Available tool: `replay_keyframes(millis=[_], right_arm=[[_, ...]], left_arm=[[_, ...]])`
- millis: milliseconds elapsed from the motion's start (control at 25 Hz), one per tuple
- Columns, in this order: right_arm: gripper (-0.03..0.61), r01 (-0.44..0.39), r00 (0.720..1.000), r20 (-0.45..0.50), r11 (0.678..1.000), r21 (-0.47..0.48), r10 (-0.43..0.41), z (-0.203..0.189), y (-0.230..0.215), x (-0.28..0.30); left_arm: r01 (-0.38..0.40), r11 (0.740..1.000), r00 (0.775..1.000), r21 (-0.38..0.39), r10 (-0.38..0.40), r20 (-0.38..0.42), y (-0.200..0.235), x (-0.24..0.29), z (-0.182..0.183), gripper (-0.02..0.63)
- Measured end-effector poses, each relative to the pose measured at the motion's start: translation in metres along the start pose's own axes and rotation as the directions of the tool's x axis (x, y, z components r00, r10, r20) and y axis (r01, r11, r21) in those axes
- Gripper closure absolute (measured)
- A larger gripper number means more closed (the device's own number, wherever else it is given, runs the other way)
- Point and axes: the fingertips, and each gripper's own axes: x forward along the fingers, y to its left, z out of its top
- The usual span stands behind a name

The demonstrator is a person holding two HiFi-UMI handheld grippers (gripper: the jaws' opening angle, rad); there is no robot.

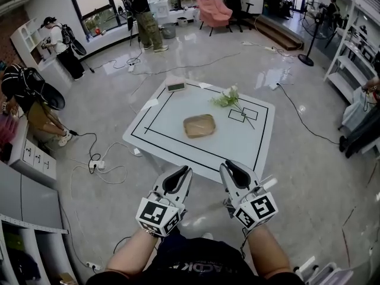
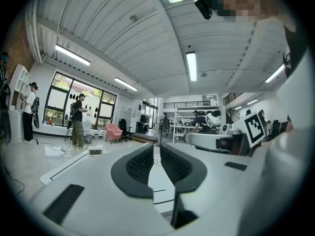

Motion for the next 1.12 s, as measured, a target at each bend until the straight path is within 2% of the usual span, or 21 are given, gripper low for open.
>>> replay_keyframes(millis=[160, 280, 560, 880, 1120], right_arm=[[0.437, 0.041, 0.999, 0.013, 0.999, 0.004, -0.041, 0.0, -0.01, 0.026], [0.392, 0.076, 0.997, 0.022, 0.997, 0.026, -0.077, -0.001, -0.019, 0.049], [0.357, 0.147, 0.989, -0.014, 0.989, 0.026, -0.146, -0.011, -0.038, 0.101], [0.357, 0.25, 0.968, -0.05, 0.967, 0.04, -0.248, -0.021, -0.054, 0.142], [0.357, 0.317, 0.947, -0.065, 0.947, 0.052, -0.314, -0.033, -0.058, 0.165]], left_arm=[[0.071, 0.997, 0.997, 0.02, -0.071, -0.013, 0.017, 0.016, 0.001, 0.423], [0.104, 0.994, 0.994, 0.035, -0.104, -0.019, 0.038, 0.03, 0.005, 0.357], [0.196, 0.98, 0.98, 0.024, -0.195, -0.029, 0.088, 0.067, 0.006, 0.311], [0.283, 0.959, 0.958, -0.013, -0.283, -0.035, 0.133, 0.093, 0.003, 0.308], [0.355, 0.934, 0.933, -0.03, -0.356, -0.048, 0.157, 0.104, -0.003, 0.308]])
